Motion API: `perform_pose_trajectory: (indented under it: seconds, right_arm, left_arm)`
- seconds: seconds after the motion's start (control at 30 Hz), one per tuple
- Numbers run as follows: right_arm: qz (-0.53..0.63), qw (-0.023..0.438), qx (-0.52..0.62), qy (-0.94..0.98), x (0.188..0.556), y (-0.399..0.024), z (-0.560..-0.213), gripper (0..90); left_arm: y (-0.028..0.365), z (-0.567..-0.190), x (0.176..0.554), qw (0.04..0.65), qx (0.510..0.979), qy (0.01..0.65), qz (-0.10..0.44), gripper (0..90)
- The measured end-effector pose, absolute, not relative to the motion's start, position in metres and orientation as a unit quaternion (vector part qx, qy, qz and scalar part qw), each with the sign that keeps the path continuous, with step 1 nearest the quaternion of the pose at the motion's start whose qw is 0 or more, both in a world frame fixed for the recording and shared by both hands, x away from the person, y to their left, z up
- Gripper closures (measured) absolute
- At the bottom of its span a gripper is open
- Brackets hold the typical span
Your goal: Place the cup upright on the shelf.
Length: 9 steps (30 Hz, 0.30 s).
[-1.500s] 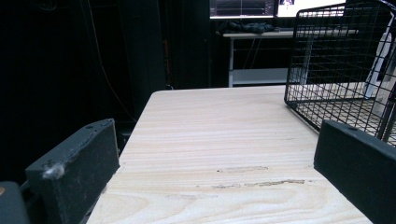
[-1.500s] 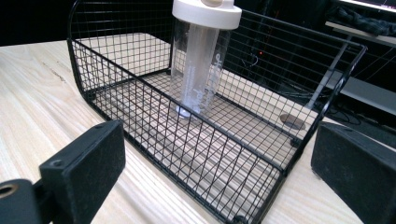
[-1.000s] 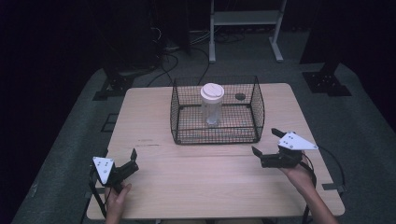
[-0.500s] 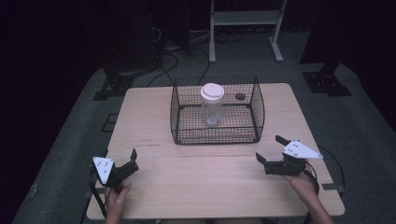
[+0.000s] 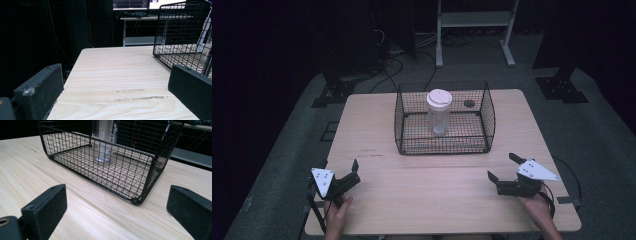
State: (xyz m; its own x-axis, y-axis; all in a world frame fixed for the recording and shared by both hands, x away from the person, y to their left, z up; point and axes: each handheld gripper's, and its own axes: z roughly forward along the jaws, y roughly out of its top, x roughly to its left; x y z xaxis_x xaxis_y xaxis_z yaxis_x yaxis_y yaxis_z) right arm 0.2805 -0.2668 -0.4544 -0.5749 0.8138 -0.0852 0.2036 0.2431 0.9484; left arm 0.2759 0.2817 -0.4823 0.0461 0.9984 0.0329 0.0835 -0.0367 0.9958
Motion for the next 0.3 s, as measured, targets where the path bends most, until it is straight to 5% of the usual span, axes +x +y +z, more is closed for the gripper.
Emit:
perform_pose_trajectory:
  seconds: [0.3]
  right_arm:
    - [0.505,0.312,0.359,0.721,0.2712,-0.2717,-0.4615,2.5]
  left_arm:
    - [0.2818,-0.4824,0.2760,0.480,0.540,0.501,0.476,0.0]
